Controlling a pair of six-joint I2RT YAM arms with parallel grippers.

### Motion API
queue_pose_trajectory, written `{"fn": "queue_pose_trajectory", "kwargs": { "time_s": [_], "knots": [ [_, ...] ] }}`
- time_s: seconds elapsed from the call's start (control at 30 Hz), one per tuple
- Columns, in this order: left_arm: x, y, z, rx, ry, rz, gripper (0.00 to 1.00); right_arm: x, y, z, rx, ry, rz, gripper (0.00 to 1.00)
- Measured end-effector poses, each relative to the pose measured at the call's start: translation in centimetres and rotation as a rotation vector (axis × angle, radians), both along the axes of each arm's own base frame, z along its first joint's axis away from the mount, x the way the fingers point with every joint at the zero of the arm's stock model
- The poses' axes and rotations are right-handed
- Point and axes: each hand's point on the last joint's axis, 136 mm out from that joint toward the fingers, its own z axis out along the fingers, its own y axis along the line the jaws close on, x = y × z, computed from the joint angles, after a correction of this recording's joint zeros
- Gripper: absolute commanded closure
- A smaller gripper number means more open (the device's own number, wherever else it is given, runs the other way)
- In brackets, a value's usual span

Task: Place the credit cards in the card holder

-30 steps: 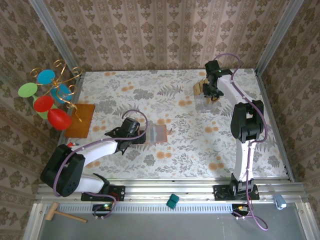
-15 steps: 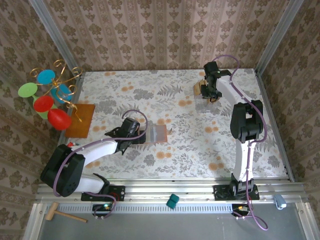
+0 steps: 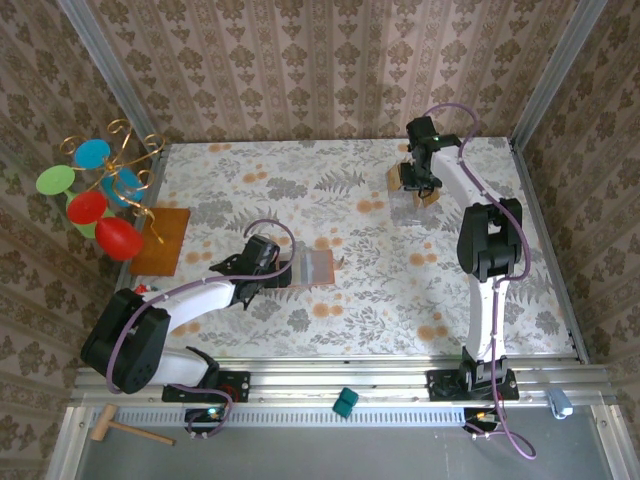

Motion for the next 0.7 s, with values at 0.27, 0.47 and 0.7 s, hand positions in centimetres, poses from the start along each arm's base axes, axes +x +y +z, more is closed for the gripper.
{"fn": "queue_pose_trajectory", "kwargs": {
  "time_s": [0.27, 0.47, 0.7],
  "knots": [
    [0.02, -0.02, 0.01, -0.001, -0.001, 0.000, 0.00, -0.26, -0.05, -0.37, -0.003, 0.014, 0.000, 0.79],
    [0.07, -0.06, 0.06, -0.003, -0.004, 0.000, 0.00, -0.41, -0.16, -0.59, -0.008, 0.020, -0.002, 0.82],
    [0.12, -0.09, 0.10, -0.004, -0.006, 0.000, 0.00, -0.39, -0.32, -0.54, -0.027, 0.020, 0.019, 0.89]
  ]
}}
